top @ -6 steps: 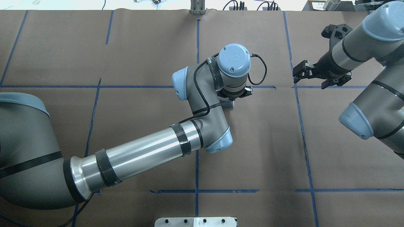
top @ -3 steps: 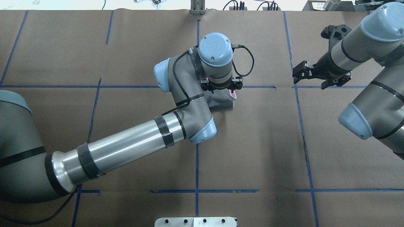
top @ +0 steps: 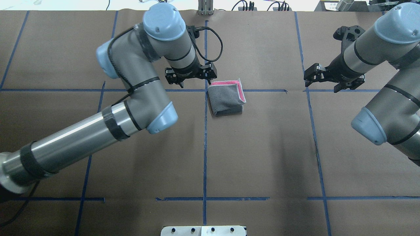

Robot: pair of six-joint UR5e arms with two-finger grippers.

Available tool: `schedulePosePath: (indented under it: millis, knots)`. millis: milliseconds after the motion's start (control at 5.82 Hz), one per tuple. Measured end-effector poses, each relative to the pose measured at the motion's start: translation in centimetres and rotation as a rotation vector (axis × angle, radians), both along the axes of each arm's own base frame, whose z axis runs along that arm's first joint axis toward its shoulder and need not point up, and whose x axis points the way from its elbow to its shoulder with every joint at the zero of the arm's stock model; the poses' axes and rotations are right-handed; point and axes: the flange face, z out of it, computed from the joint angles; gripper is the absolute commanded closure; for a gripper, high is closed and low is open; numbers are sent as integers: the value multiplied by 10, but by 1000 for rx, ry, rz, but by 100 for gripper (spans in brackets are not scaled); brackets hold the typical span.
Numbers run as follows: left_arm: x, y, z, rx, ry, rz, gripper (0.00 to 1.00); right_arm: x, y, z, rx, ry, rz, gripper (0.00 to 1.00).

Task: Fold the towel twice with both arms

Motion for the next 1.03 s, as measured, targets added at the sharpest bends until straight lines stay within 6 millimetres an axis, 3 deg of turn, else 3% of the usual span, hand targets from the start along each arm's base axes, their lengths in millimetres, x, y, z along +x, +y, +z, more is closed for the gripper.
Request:
schedulePosePath:
  millis: [343,515,687,1030]
  knots:
    - [-131,6,56,38,-60,40,0,22,-7,12,21,22,-5,0]
    - [-187,5,72,78,-126,74,0,55,-17,32,49,64,-33,0]
    - [-235,-2,95,104,-186,100,0,102,-31,52,79,117,-83,0]
    - [-332,-16,180,126,-279,147,0,196,-44,87,113,186,-193,0]
